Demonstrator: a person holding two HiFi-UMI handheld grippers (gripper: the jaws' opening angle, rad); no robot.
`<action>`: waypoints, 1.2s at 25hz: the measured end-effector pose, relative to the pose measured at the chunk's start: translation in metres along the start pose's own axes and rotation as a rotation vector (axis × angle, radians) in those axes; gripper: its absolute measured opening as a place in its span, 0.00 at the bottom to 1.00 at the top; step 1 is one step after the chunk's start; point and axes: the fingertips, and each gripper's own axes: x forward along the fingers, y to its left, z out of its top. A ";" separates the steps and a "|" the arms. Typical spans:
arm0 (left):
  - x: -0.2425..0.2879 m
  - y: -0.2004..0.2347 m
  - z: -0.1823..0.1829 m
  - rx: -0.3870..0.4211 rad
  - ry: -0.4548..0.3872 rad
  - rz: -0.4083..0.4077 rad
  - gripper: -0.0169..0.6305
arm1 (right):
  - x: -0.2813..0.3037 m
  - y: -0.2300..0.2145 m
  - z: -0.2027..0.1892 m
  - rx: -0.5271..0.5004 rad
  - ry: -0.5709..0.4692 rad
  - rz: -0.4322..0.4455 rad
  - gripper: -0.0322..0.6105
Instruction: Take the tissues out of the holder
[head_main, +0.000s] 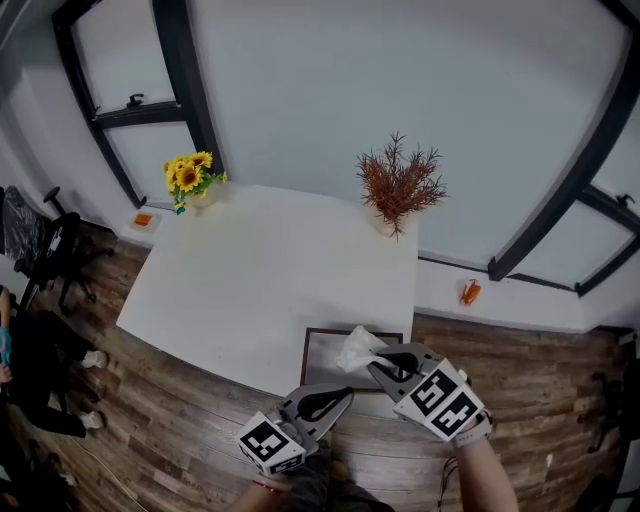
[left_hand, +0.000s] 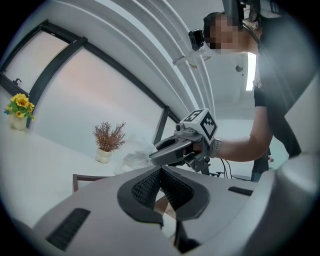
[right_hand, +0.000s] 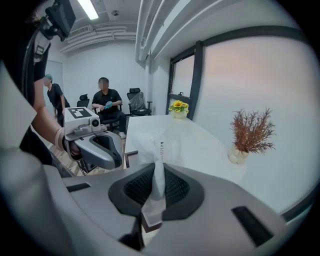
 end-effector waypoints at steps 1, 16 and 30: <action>0.000 0.000 0.003 0.006 -0.001 0.004 0.04 | -0.004 0.000 0.001 0.016 -0.017 -0.009 0.11; -0.006 0.008 0.043 0.107 -0.039 0.111 0.04 | -0.054 0.003 0.015 0.177 -0.243 -0.152 0.11; -0.009 0.013 0.071 0.176 -0.078 0.198 0.04 | -0.079 0.000 0.022 0.260 -0.380 -0.280 0.11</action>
